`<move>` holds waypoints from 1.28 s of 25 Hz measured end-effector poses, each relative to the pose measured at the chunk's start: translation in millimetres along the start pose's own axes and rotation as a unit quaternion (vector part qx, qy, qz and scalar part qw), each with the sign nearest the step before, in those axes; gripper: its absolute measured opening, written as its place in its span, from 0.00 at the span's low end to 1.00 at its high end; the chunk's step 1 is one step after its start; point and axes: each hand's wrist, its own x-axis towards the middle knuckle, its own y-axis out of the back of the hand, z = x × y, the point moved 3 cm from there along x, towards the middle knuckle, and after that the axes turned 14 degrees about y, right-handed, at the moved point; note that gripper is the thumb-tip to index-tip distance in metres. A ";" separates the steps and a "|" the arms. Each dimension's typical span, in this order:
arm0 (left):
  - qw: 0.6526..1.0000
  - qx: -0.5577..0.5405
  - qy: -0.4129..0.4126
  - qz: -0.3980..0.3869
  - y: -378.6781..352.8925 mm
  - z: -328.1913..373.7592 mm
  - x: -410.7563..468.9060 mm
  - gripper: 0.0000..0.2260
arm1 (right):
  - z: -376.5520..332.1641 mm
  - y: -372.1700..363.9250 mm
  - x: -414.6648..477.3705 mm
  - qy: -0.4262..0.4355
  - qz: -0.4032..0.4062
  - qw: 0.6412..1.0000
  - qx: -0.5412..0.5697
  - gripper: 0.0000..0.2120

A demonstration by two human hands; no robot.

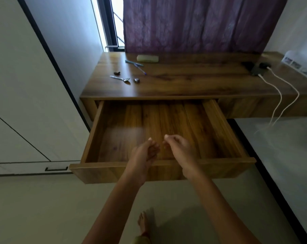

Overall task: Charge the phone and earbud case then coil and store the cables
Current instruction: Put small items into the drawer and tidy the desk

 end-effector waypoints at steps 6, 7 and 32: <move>0.985 0.101 -0.130 0.059 -12.8 103.3 19.1 0.08 | -58.2 -1.4 85.9 0.122 0.007 0.989 -0.080 0.11; 0.981 0.104 -0.144 0.073 -11.8 120.2 29.2 0.07 | -64.1 -5.5 104.6 0.137 0.010 0.987 -0.080 0.11; 0.678 0.576 -0.376 0.260 50.4 292.5 364.1 0.14 | 26.4 -164.3 438.1 0.313 -0.024 0.884 -0.347 0.14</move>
